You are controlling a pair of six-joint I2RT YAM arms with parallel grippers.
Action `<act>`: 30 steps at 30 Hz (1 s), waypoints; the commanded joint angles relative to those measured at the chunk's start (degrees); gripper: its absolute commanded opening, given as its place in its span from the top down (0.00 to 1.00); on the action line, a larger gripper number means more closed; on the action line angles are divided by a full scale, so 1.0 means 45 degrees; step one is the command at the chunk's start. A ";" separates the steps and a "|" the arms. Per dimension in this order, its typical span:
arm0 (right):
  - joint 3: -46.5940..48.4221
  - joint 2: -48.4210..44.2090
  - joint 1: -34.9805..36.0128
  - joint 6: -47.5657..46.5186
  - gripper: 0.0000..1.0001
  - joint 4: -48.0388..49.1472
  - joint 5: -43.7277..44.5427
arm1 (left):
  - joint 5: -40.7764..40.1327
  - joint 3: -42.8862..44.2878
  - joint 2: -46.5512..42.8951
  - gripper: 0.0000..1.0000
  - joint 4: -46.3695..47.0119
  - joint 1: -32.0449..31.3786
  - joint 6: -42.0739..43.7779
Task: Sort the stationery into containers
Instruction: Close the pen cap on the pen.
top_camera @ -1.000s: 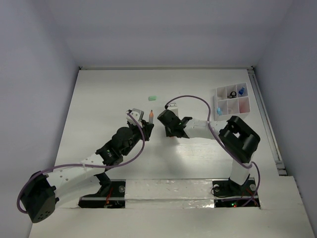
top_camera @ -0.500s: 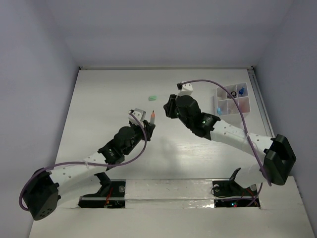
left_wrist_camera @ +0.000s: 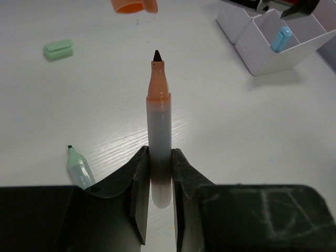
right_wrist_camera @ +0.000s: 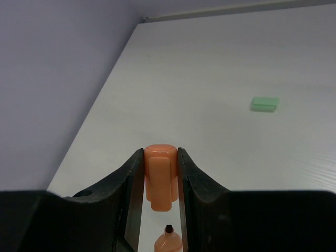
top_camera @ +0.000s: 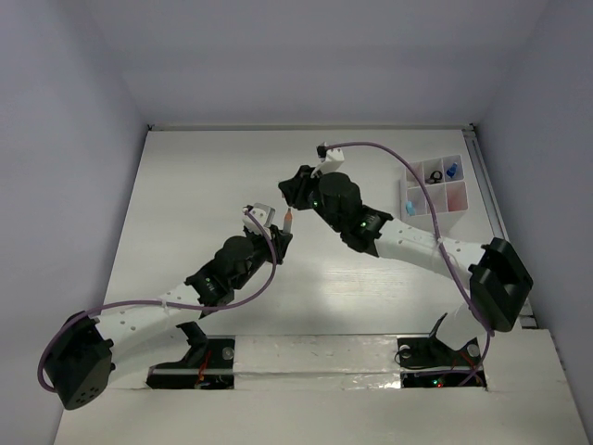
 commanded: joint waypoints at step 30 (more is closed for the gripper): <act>-0.0569 -0.0176 0.0531 0.0804 1.00 0.0962 -0.0307 | -0.1149 -0.0068 -0.0495 1.00 0.0226 0.0028 -0.0079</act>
